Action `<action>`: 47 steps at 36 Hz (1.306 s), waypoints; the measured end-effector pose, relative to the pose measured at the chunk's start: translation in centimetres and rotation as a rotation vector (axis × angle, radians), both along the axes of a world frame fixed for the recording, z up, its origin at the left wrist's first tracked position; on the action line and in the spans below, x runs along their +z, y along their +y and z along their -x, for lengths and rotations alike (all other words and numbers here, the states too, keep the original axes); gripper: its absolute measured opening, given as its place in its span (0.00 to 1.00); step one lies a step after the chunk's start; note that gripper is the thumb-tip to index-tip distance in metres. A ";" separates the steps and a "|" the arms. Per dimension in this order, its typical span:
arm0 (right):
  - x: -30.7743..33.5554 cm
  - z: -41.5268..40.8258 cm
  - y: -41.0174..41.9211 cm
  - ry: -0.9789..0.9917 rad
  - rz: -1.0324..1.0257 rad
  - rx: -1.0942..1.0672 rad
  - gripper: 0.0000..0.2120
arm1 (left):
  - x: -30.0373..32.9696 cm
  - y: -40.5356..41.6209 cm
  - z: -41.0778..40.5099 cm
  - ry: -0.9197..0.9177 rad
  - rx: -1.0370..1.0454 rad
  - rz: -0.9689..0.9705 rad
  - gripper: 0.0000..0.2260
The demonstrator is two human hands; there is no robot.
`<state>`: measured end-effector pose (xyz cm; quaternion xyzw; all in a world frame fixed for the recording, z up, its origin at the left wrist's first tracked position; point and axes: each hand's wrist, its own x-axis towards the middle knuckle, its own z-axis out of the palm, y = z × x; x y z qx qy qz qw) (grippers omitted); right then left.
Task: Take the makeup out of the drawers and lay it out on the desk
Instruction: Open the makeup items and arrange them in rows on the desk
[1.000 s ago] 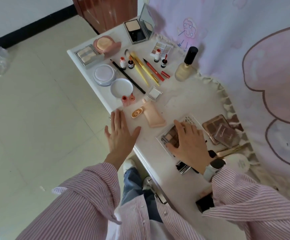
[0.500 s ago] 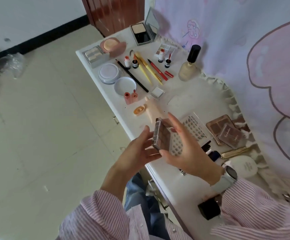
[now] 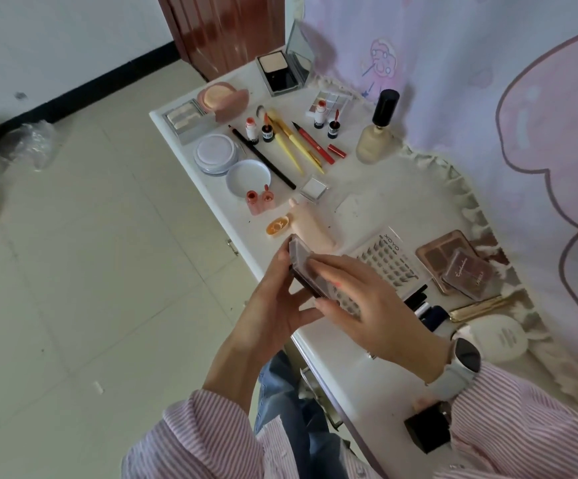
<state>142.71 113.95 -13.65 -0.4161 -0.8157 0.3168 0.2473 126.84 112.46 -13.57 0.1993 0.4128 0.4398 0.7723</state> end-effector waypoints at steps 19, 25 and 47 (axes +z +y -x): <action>0.3 -0.2 0.5 -0.057 -0.012 0.103 0.17 | -0.4 0.2 -1.0 -0.012 0.155 0.205 0.26; 0.7 -0.3 0.9 -0.136 -0.027 0.148 0.19 | -0.5 0.0 -1.5 0.039 0.192 0.281 0.25; 1.6 -2.6 2.9 -0.277 -0.043 -0.035 0.19 | -0.8 1.0 -2.4 -0.010 -0.022 0.338 0.21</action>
